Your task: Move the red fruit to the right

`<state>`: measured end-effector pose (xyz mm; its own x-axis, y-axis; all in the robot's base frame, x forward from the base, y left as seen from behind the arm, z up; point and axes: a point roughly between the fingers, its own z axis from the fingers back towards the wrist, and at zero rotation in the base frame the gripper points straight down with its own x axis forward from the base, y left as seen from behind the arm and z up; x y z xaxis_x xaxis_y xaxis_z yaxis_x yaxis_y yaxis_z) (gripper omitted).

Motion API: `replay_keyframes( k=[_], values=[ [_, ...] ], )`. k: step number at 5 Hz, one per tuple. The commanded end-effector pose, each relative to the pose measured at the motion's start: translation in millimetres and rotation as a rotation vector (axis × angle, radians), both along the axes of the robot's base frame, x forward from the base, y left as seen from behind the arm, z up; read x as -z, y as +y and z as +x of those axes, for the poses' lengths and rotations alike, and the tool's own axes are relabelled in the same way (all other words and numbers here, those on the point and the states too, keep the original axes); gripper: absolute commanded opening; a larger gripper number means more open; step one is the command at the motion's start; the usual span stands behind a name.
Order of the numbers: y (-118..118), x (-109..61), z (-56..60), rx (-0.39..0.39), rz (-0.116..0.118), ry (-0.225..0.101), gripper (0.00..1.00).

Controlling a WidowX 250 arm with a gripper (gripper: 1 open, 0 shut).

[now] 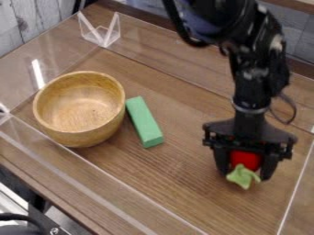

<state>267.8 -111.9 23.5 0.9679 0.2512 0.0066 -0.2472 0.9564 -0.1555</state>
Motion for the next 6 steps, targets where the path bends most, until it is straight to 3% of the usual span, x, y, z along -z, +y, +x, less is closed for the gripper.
replay_keyframes(
  k=[1,3,5,6],
  values=[
    [-9.2,-2.2,6.8,-0.01,-0.02,-0.082,1.0],
    [-1.8,1.8,11.6,-0.005,-0.001,-0.111,1.0],
    [-20.0,-11.7,-0.4,-0.027,0.02,-0.138,1.0],
    [-12.3,-9.9,-3.8,-0.003,0.016,-0.146,1.0]
  ],
)
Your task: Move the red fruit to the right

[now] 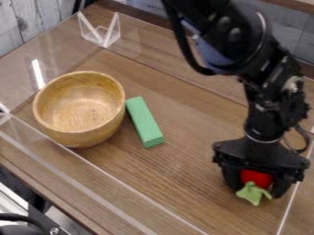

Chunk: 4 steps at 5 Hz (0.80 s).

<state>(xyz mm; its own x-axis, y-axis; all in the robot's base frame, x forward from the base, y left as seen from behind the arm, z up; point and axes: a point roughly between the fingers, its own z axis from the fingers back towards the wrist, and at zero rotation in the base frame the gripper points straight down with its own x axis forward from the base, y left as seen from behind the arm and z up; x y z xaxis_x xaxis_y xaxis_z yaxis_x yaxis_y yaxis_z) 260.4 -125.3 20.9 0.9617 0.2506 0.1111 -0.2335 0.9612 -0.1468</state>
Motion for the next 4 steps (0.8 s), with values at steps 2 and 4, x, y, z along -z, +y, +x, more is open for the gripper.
replay_keyframes(
  k=[2,4],
  values=[
    [18.8,-8.9,-4.5,0.057,-0.019,-0.06,0.0],
    [27.4,-9.2,-5.1,0.19,-0.01,-0.08,0.0]
  ],
)
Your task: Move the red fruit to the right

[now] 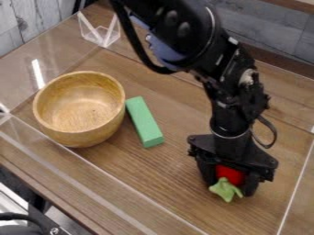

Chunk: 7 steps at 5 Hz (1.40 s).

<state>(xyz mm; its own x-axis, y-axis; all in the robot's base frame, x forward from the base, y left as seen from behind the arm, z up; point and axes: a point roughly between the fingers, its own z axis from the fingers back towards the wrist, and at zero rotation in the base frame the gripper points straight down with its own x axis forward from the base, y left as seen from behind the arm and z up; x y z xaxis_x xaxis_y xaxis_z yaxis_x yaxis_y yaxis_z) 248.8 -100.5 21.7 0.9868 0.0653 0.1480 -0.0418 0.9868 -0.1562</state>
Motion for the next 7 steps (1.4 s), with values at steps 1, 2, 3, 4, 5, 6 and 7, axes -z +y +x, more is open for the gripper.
replay_keyframes(
  k=[1,2,3,4,5,6,7],
  values=[
    [2.5,-5.6,7.9,0.094,-0.004,-0.044,0.0],
    [8.8,-12.3,13.7,0.124,0.003,-0.044,0.0],
    [13.6,-21.2,20.0,0.138,0.008,-0.047,0.0],
    [6.9,-25.5,23.4,0.136,0.009,-0.05,0.0],
    [0.3,-52.2,17.1,0.165,0.008,-0.067,0.0],
    [1.8,-84.0,35.5,0.144,0.005,-0.126,0.0],
    [13.7,-104.9,64.1,0.094,0.011,-0.182,0.0]
  ],
)
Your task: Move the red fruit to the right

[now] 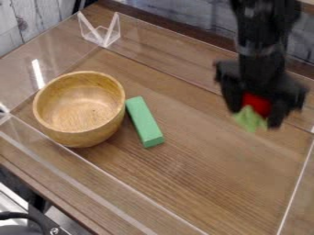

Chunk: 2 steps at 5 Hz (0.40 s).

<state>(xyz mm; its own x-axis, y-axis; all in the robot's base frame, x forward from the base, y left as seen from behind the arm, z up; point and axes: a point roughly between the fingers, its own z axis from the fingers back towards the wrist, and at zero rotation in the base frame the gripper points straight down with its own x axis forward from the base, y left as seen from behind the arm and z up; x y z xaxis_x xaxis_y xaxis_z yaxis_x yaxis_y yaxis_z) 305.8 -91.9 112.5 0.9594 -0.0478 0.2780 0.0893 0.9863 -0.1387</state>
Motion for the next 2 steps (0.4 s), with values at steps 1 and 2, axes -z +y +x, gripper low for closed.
replay_keyframes(
  k=[1,2],
  values=[
    [35.7,-23.8,28.6,-0.036,-0.001,-0.085,0.0],
    [62.8,-21.7,42.9,-0.026,0.016,-0.104,0.0]
  ],
)
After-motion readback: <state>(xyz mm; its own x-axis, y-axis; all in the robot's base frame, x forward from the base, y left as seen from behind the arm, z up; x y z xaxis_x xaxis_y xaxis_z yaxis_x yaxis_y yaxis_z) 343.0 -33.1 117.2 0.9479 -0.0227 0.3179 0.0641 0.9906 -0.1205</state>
